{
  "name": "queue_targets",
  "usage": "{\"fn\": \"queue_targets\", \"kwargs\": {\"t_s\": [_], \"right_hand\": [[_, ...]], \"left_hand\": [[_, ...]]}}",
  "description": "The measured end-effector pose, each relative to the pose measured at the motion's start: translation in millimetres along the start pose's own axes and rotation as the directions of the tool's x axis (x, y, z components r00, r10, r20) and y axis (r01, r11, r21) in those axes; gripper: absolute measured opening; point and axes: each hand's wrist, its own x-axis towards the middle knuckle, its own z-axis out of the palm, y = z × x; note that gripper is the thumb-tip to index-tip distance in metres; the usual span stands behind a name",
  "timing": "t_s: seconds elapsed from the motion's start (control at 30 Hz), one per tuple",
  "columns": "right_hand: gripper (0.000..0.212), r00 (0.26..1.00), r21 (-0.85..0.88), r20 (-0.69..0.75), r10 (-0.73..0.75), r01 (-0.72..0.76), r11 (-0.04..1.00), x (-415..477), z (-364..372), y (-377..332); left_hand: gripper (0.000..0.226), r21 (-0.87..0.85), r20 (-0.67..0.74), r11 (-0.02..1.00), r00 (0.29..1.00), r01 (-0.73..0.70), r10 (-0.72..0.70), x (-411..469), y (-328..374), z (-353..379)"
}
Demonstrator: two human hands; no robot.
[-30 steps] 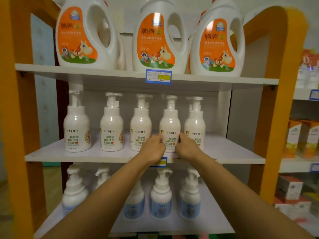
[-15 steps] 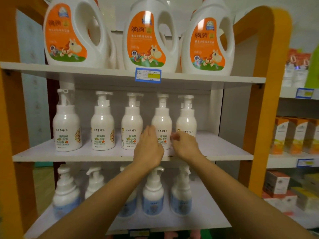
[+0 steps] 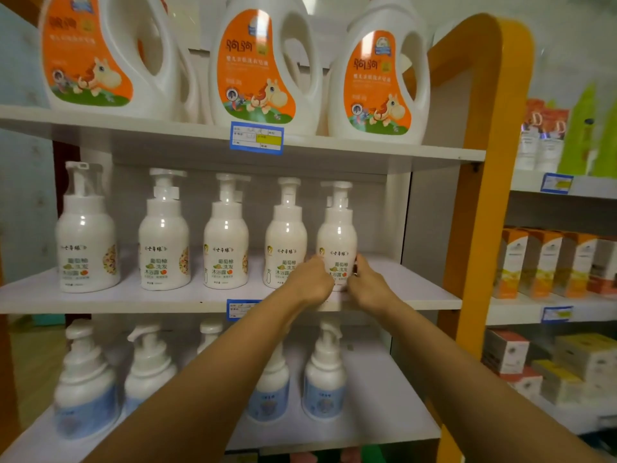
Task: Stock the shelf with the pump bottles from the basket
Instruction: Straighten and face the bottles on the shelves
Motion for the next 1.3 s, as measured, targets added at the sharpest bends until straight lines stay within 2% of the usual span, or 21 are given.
{"fn": "queue_targets", "kwargs": {"t_s": [0.17, 0.47, 0.63, 0.73, 0.8, 0.87, 0.93, 1.03, 1.1, 1.17, 1.27, 1.3], "right_hand": [[0.04, 0.998, -0.021, 0.053, 0.015, -0.014, 1.0, 4, -7, 10], [0.038, 0.993, 0.013, 0.047, 0.105, -0.106, 0.994, 19, -6, 16], [0.037, 0.994, -0.006, 0.024, 0.109, -0.109, 0.994, 18, -4, 19], [0.036, 0.994, 0.015, 0.003, 0.108, -0.108, 0.994, 16, -2, 19], [0.036, 0.994, 0.035, -0.009, 0.105, -0.105, 0.994, 13, 0, 18], [0.037, 0.995, 0.022, -0.046, 0.089, -0.088, 0.996, 10, 4, 18], [0.037, 0.983, -0.025, -0.179, 0.048, -0.054, 0.998, 1, 12, 18], [0.044, 0.908, 0.076, -0.42, -0.005, 0.041, 0.996, -32, 35, 12], [0.046, 0.866, 0.09, -0.492, -0.086, 0.149, 0.985, -58, 58, 9], [0.047, 0.866, 0.122, -0.472, -0.162, 0.246, 0.962, -79, 85, 7], [0.048, 0.9, 0.189, -0.378, -0.216, 0.304, 0.934, -97, 129, 8], [0.046, 0.917, 0.211, -0.339, -0.212, 0.294, 0.932, -100, 145, 9]], "left_hand": [[0.042, 0.025, 0.033, 1.0, 0.999, -0.01, 0.009, -1, 0, 8], [0.069, 0.093, 0.097, 0.996, 0.995, 0.008, -0.017, -1, 13, 22], [0.074, 0.118, 0.113, 0.993, 0.993, 0.012, -0.025, -3, 13, 22], [0.07, 0.072, 0.161, 0.997, 0.986, 0.029, -0.04, -11, 14, 15], [0.059, 0.018, 0.104, 1.0, 0.994, -0.02, 0.018, -22, 12, 12], [0.045, -0.021, -0.094, 0.995, 0.991, -0.098, 0.096, -40, 8, 10], [0.044, -0.078, -0.242, 0.984, 0.961, -0.159, 0.136, -65, -2, 8], [0.044, -0.073, -0.319, 0.965, 0.923, -0.251, 0.216, -105, -36, 5], [0.045, -0.039, -0.327, 0.961, 0.912, -0.273, 0.246, -125, -68, 4], [0.052, -0.063, -0.314, 0.97, 0.927, -0.233, 0.203, -141, -104, 6], [0.037, -0.123, -0.293, 0.991, 0.956, -0.057, 0.019, -167, -156, 6], [0.038, -0.138, -0.289, 0.99, 0.957, -0.003, -0.037, -174, -173, 5]]}}
